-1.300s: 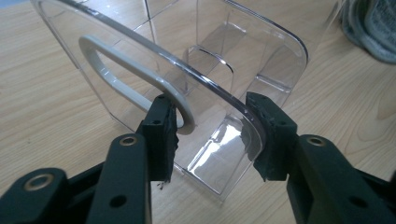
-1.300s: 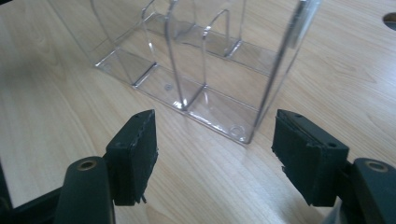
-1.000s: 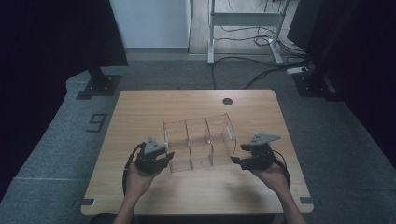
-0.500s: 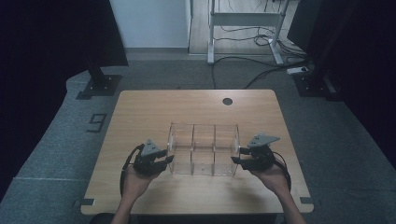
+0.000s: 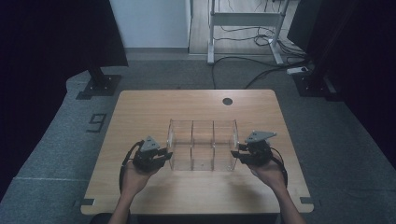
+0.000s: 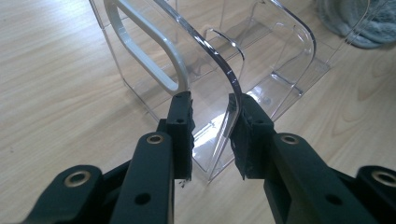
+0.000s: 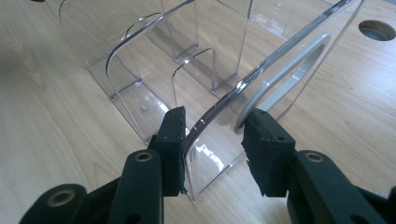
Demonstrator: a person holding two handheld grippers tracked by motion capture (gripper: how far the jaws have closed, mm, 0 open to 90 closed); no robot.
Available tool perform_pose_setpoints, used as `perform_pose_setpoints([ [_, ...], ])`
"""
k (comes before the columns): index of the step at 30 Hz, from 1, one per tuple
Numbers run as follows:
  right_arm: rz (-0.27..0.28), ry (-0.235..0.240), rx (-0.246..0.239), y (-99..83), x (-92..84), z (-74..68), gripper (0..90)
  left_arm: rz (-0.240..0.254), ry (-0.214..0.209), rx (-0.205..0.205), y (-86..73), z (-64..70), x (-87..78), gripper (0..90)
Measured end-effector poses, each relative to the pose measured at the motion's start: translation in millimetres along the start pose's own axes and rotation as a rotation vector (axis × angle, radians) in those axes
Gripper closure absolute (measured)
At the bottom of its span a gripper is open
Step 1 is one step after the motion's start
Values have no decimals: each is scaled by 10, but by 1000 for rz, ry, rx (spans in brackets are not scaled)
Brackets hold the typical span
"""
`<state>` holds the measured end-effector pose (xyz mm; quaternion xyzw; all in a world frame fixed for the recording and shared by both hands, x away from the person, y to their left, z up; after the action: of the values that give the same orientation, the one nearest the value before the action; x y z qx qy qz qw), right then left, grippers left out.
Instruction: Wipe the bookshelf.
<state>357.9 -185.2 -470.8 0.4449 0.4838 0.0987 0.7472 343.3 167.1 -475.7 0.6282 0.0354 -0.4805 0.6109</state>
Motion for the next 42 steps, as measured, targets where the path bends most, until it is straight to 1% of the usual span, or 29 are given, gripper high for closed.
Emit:
perform_pose_setpoints([
  [3, 6, -2, 9, 23, 48, 60, 591, -7, -2, 2, 58, -51, 41, 699],
  [7, 6, -5, 13, 59, 108, 141, 593, -3, -15, -17, 108, -129, 87, 700],
  [10, -2, -8, 13, 97, 157, 196, 595, -7, -12, -11, 161, -182, 122, 700],
  [13, -10, -13, 14, 138, 209, 251, 597, -14, -7, -14, 213, -228, 154, 702],
  [15, -10, -17, 15, 156, 237, 281, 598, -15, -12, -20, 241, -261, 176, 702],
  [16, -12, -20, 24, 168, 252, 300, 599, -17, -12, -21, 257, -281, 188, 702],
  [20, -13, -23, 25, 195, 298, 363, 601, -17, -15, -24, 298, -324, 225, 701],
  [24, -16, -28, 44, 220, 345, 435, 600, -16, -18, -30, 333, -354, 262, 698],
  [27, -16, -34, 50, 224, 362, 471, 590, -17, -17, -33, 345, -365, 276, 695],
  [30, -17, -36, 49, 227, 363, 473, 581, -19, -11, -35, 351, -366, 276, 679],
  [33, -17, -54, 44, 230, 351, 466, 528, -17, 11, -35, 352, -369, 266, 612],
  [35, -10, -47, 51, 233, 331, 464, 469, -24, 17, -36, 349, -366, 252, 528],
  [36, -7, -44, 51, 235, 323, 461, 433, -25, 13, -39, 348, -360, 243, 477],
  [37, -4, -44, 49, 238, 308, 456, 391, -21, 17, -40, 347, -352, 231, 421],
  [38, 1, -44, 49, 239, 296, 452, 355, -17, 18, -40, 347, -346, 220, 387],
  [39, 8, -44, 52, 239, 290, 449, 327, -14, 12, -44, 347, -336, 209, 352],
  [40, 11, -33, 56, 238, 283, 442, 308, -16, 8, -45, 347, -326, 200, 303],
  [41, 11, -31, 50, 237, 276, 435, 280, -21, 8, -42, 345, -309, 184, 255],
  [42, 13, -43, 42, 234, 265, 424, 236, -20, 11, -36, 345, -297, 174, 209],
])
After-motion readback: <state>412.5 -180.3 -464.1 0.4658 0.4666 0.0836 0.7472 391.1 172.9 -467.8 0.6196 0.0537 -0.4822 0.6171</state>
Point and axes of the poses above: each handheld gripper's, and its own axes: x roughly forward along the jaws, y roughly out of its top, z roughly to its right, the point moved 3 cm from there along x, roughly forward along the jaws, and after that the axes turned 13 degrees about -x, right-handed, at the moved point
